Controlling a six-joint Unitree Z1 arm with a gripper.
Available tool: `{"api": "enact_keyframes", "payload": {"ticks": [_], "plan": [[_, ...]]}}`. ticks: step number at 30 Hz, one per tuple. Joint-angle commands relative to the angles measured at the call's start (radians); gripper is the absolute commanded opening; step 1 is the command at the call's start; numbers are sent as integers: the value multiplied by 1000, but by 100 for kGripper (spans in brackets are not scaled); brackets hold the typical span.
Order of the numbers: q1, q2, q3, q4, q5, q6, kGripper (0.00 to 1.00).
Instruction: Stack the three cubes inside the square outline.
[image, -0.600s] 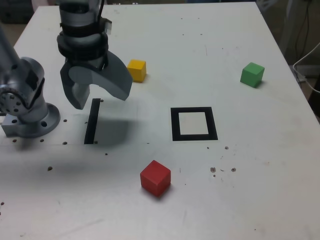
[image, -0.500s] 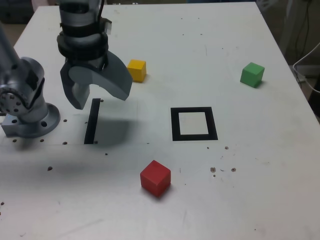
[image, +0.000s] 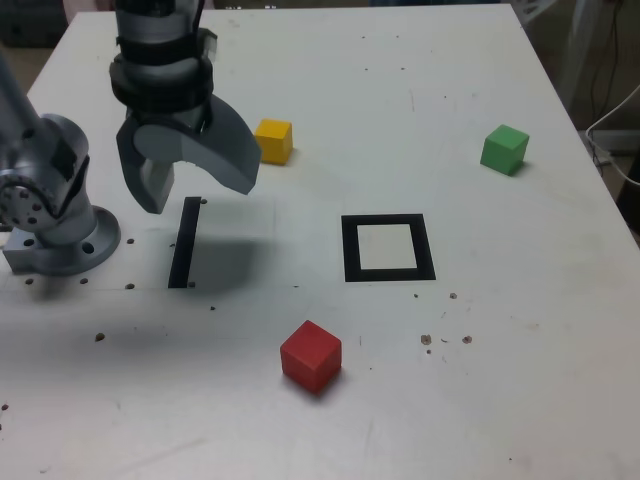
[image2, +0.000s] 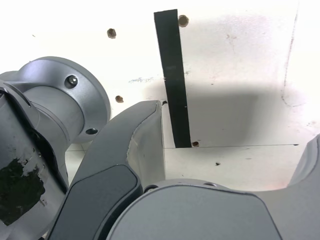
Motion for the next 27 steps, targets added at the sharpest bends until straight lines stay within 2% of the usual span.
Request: {"api": "enact_keyframes", "payload": {"ticks": [1, 5, 15, 27], "plan": [[-4, -14, -2, 4, -4, -4, 97], [-32, -28, -17, 21, -18, -34, 97], [-185, -19, -52, 66, -23, -220, 97], [-374, 32, -182, 120, -68, -434, 96]]}}
